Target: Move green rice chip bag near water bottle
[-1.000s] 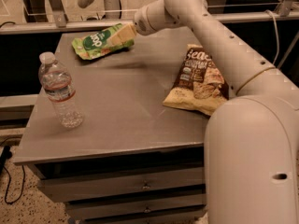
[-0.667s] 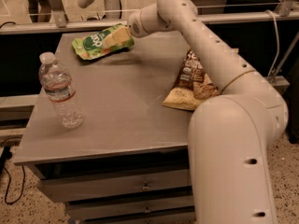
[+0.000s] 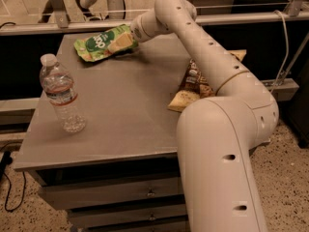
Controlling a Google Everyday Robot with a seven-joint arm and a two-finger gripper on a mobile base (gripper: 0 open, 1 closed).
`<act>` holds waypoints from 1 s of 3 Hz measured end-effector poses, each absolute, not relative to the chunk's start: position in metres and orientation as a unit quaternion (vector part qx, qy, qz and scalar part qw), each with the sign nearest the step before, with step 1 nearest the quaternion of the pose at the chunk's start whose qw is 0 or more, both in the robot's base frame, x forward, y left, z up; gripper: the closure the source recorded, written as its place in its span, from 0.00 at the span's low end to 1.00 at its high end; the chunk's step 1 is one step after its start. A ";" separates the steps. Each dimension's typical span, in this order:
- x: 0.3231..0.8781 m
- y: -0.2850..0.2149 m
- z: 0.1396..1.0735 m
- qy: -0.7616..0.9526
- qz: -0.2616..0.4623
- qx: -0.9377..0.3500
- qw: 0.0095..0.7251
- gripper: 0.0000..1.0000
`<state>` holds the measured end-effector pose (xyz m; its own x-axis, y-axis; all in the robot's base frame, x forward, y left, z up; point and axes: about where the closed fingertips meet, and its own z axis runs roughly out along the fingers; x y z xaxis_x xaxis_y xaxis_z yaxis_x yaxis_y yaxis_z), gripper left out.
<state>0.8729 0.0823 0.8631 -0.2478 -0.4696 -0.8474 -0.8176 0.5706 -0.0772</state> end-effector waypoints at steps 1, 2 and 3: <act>0.875 0.073 0.860 0.774 0.163 -0.427 0.438 0.41; 0.869 0.064 0.879 0.768 0.124 -0.444 0.445 0.64; 0.854 0.053 0.907 0.757 0.089 -0.456 0.459 0.88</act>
Offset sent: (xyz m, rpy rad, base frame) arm -0.0196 -0.0339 0.0513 -0.2161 -0.1543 -0.0455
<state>0.8536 0.0533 0.9071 -0.1627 -0.6089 -0.7764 -0.7724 0.5682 -0.2838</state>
